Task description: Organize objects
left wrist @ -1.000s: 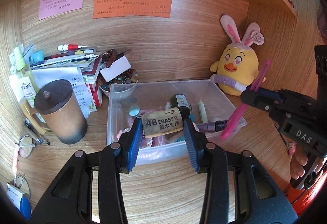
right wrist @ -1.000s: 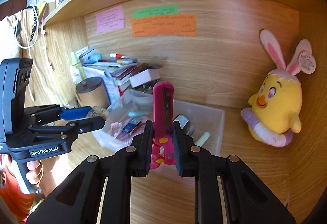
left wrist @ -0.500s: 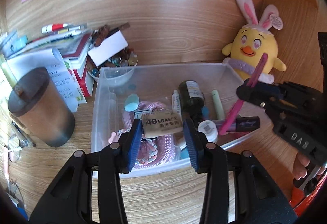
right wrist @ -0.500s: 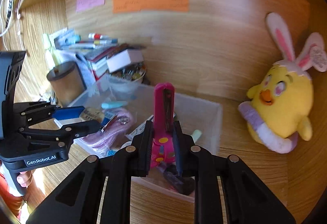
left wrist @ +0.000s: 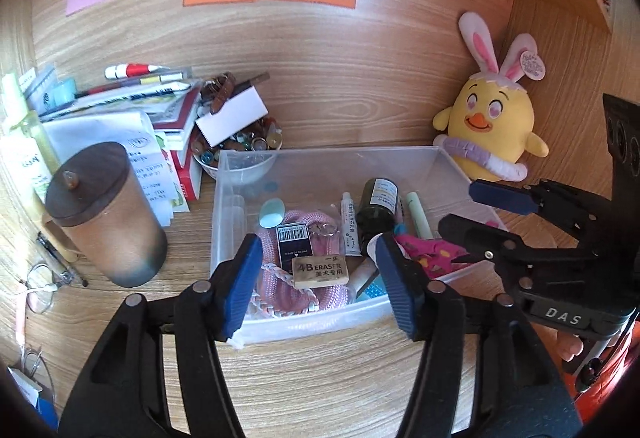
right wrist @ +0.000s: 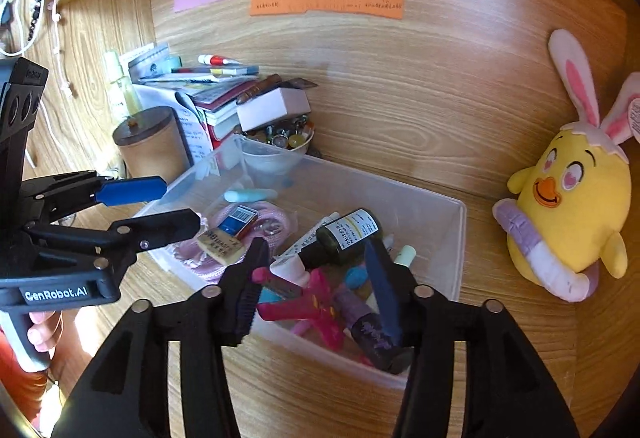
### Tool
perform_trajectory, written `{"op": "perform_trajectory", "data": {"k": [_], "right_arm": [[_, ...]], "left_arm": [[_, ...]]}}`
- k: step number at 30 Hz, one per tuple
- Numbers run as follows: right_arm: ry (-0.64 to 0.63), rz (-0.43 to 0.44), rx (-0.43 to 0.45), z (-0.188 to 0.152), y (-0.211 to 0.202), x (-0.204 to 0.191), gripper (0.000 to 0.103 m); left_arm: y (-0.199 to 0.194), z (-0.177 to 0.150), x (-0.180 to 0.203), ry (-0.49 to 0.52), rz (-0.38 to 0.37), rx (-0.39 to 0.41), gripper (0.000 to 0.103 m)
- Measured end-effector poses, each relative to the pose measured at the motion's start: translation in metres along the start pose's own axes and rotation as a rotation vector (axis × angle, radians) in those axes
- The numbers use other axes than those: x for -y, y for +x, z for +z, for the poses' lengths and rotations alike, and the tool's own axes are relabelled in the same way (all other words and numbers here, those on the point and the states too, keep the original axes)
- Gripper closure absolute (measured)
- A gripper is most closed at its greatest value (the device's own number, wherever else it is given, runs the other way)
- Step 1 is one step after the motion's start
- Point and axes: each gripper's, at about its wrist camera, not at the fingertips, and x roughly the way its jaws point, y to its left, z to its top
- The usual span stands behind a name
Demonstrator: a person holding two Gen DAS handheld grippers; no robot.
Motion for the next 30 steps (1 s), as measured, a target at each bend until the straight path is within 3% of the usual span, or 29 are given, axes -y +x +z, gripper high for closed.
{"op": "perform_trajectory", "data": {"k": [11,19,23,30], "right_arm": [[0.056,0.086,0.056,-0.022,-0.043,0.004,0.035],[0.081,0.072,0.090,-0.031,-0.063,0.009,0.034],[0.095,0.054,0.095,-0.036,-0.064,0.011,0.028],[0.109,0.054,0.079,-0.047,-0.061,0.009,0.025]], "left_arm": [[-0.028,-0.016,0.009,0.017,0.022,0.041,0.021],[-0.045,-0.029,0.017,0.028,0.030,0.078,0.013],[-0.050,-0.035,0.023,0.041,0.032,0.100,0.009],[-0.047,-0.047,0.031,0.055,0.032,0.090,0.008]]}}
